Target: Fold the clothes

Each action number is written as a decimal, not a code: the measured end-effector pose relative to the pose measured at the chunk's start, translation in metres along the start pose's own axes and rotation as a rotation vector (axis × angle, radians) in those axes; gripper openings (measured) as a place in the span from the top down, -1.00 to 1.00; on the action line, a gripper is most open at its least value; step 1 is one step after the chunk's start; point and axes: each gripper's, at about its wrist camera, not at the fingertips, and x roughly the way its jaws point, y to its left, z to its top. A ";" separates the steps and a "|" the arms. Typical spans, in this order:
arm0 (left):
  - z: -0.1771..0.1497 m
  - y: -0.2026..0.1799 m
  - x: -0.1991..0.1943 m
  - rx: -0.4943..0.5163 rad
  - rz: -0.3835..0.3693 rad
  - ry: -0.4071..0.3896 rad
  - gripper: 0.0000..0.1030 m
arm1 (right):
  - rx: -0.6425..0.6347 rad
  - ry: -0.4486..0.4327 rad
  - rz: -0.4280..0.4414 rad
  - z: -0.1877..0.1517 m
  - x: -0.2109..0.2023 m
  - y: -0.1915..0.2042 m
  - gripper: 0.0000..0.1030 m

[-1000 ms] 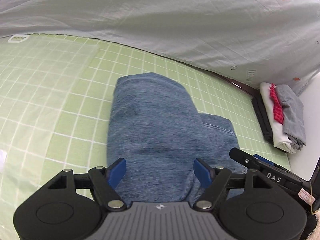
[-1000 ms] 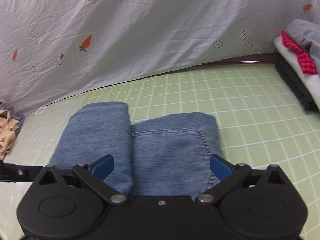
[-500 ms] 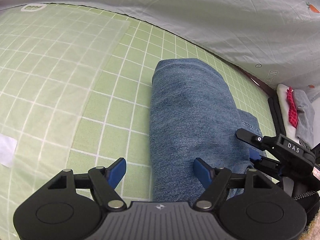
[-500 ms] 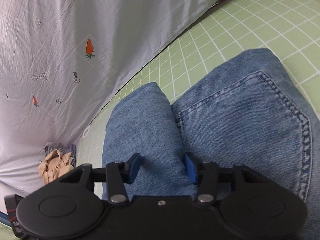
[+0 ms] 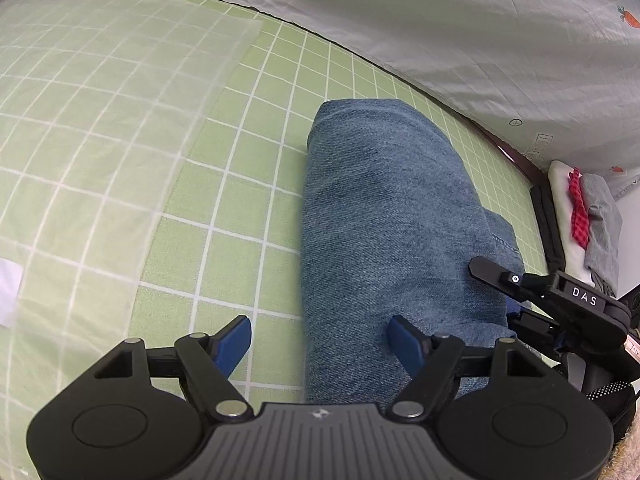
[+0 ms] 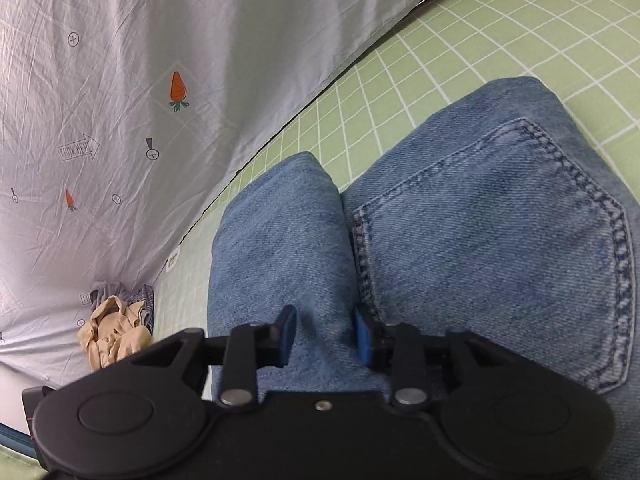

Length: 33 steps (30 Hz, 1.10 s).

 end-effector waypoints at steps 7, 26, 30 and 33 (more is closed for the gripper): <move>0.000 -0.016 -0.008 0.056 0.006 -0.034 -0.48 | 0.003 -0.119 0.006 0.002 -0.036 0.001 0.85; -0.022 -0.076 0.016 0.255 -0.009 0.013 -0.48 | -0.066 -0.198 -0.388 -0.017 -0.078 -0.049 0.63; -0.020 -0.071 0.018 0.213 -0.004 0.017 -0.58 | -0.102 -0.200 -0.404 -0.015 -0.077 -0.042 0.01; -0.020 -0.068 0.020 0.188 -0.004 0.021 -0.61 | -0.120 -0.176 -0.389 -0.014 -0.071 -0.041 -0.12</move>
